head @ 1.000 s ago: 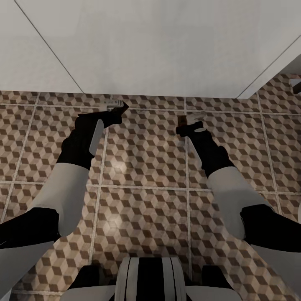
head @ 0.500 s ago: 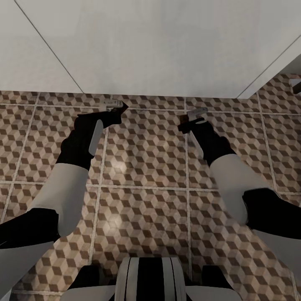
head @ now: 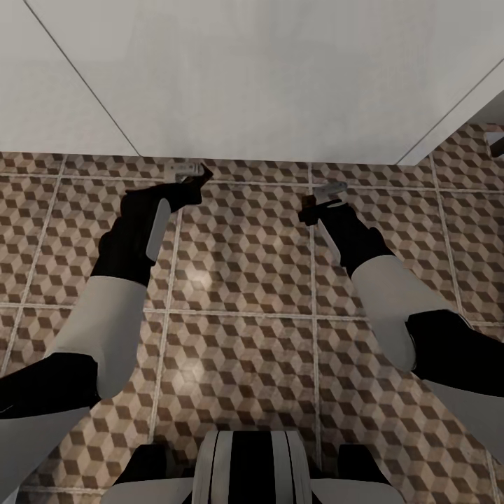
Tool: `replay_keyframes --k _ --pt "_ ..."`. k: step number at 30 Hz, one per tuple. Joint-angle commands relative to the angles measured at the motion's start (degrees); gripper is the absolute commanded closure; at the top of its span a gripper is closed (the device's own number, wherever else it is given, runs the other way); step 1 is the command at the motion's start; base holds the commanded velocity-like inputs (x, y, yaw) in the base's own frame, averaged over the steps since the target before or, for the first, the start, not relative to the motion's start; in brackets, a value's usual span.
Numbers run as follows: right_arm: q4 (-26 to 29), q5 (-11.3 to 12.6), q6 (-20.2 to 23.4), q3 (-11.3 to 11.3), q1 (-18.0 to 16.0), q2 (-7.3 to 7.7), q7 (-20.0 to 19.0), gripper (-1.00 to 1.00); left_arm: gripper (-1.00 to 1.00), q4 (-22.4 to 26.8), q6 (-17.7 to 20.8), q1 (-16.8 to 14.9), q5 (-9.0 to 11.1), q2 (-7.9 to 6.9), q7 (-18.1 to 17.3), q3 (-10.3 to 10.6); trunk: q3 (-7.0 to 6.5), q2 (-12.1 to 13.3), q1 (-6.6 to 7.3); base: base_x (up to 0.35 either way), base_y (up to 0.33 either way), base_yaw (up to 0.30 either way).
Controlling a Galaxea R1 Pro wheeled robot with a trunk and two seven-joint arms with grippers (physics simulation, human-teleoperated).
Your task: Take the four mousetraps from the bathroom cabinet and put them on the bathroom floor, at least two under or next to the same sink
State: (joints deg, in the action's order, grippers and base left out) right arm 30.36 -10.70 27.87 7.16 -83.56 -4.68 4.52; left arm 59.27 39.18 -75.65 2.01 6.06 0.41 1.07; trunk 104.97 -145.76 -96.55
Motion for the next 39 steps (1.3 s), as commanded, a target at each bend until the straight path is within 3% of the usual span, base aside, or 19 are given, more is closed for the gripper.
replay_keyframes --k 1,13,18,22,26,39 --pt "0.06 0.07 0.34 0.23 -0.02 -0.01 0.14 1.00 1.00 0.31 0.28 0.13 0.19 0.00 -0.14 -0.02 0.03 -0.01 0.01 0.000 0.000 0.000" --pt "0.17 0.45 0.03 0.24 -0.02 -0.03 0.14 1.00 1.00 -0.88 0.28 0.73 0.28 0.07 -0.23 -0.02 0.03 -0.01 0.01 0.000 0.000 0.000" --pt "0.74 2.01 -0.08 0.29 0.00 -0.07 -0.23 1.00 1.00 -5.66 0.22 0.82 0.28 0.16 -0.53 -0.14 0.03 -0.01 0.01 0.000 0.000 0.000" --pt "0.97 2.66 -0.96 0.31 0.04 -0.13 -1.84 1.00 1.00 -13.49 -0.05 0.79 0.25 0.23 -0.57 -0.39 0.03 -0.01 0.01 0.000 0.000 0.000" --pt "1.00 2.77 -2.57 0.33 0.06 -0.15 -2.61 1.00 1.00 -17.57 -0.20 0.72 0.20 0.29 -0.54 -0.44 0.03 -0.01 0.01 0.000 0.000 0.000" --pt "1.01 2.79 -4.02 0.60 0.07 -0.24 -2.85 1.00 1.00 -17.56 -0.31 0.68 0.12 0.35 -0.32 -0.46 0.03 -0.01 0.01 0.000 0.000 0.000"
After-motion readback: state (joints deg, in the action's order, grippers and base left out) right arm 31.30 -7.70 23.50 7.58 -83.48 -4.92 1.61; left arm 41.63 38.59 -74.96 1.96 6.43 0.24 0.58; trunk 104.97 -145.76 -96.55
